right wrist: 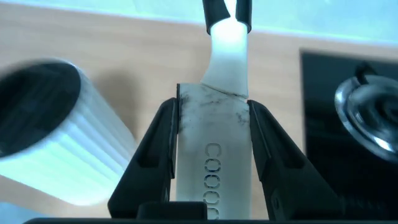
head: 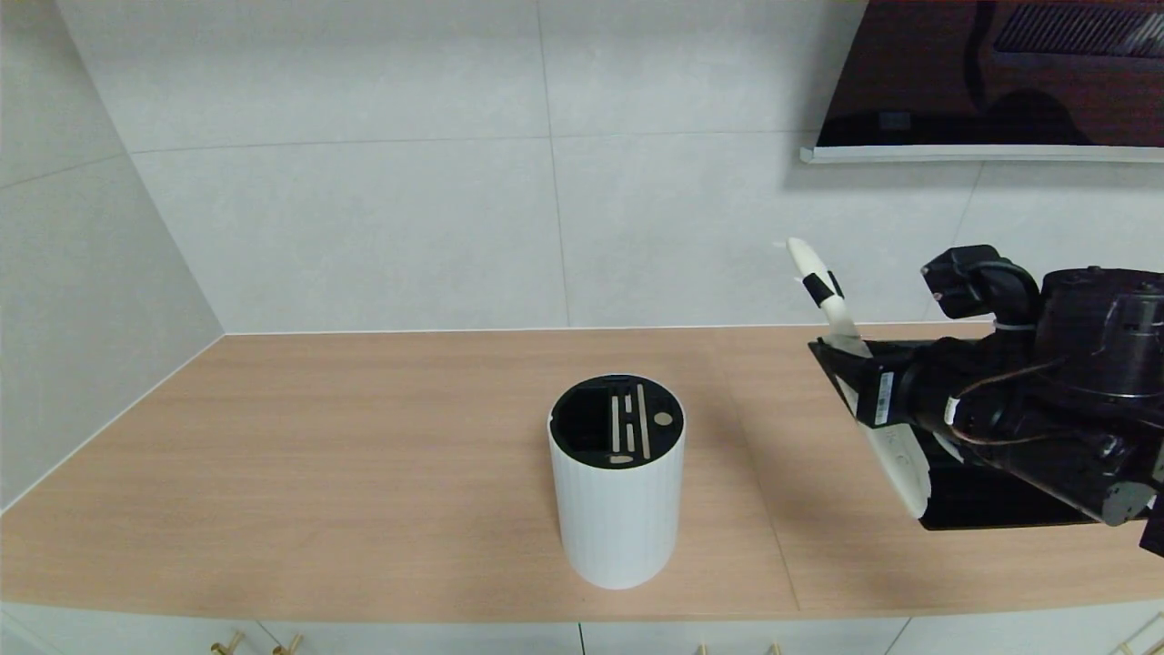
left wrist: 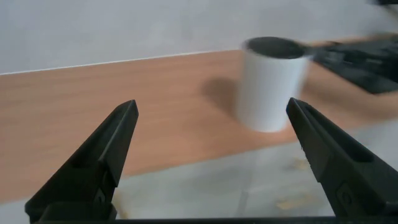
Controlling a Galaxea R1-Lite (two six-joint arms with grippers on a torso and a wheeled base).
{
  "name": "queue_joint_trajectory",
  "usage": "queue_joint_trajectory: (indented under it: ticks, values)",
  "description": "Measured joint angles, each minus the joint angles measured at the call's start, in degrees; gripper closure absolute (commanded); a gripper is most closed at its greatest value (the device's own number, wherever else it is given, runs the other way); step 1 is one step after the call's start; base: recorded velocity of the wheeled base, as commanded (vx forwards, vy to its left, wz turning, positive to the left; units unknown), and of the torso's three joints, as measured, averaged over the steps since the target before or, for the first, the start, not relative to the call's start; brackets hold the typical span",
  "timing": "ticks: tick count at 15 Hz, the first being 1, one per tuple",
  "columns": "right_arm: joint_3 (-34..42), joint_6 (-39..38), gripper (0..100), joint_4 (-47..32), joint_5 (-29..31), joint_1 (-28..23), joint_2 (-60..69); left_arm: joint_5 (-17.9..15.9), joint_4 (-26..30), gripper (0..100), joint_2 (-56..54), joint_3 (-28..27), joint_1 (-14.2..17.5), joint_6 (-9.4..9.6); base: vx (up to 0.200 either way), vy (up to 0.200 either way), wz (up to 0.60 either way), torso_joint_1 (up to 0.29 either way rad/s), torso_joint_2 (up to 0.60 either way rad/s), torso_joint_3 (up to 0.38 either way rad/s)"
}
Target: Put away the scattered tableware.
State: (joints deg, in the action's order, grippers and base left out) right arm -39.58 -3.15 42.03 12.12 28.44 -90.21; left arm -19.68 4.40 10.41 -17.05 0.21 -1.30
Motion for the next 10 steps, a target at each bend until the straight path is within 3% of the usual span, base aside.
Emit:
queue_joint_trajectory:
  ticks: [3,6,8,9,10]
  values:
    - [-5.1,2.4,100,0.0,-0.1,2.3,-2.0,-8.0,-1.0,0,14.8,-9.7,-0.1,0.02,0.0,0.0,0.0,0.0,0.0,0.0]
    - [-11.3,2.8,100,0.1,0.0,4.4,-6.0,-11.9,-6.1,0,31.5,-18.0,-2.4,-1.16,0.0,0.0,0.0,0.0,0.0,0.0]
    - [-12.8,3.1,100,0.3,0.5,6.5,-8.2,-12.9,-14.4,0,42.9,-21.5,-6.4,-4.92,0.0,0.0,0.0,0.0,0.0,0.0]
    - [-12.9,3.3,100,0.4,0.7,7.1,-8.8,-13.2,-20.5,0,47.8,-22.2,-8.6,-8.0,0.0,0.0,0.0,0.0,0.0,0.0]
    - [-13.0,3.3,100,0.5,1.2,7.8,-9.0,-13.4,-26.9,0,52.5,-22.3,-11.1,-12.65,0.0,0.0,0.0,0.0,0.0,0.0]
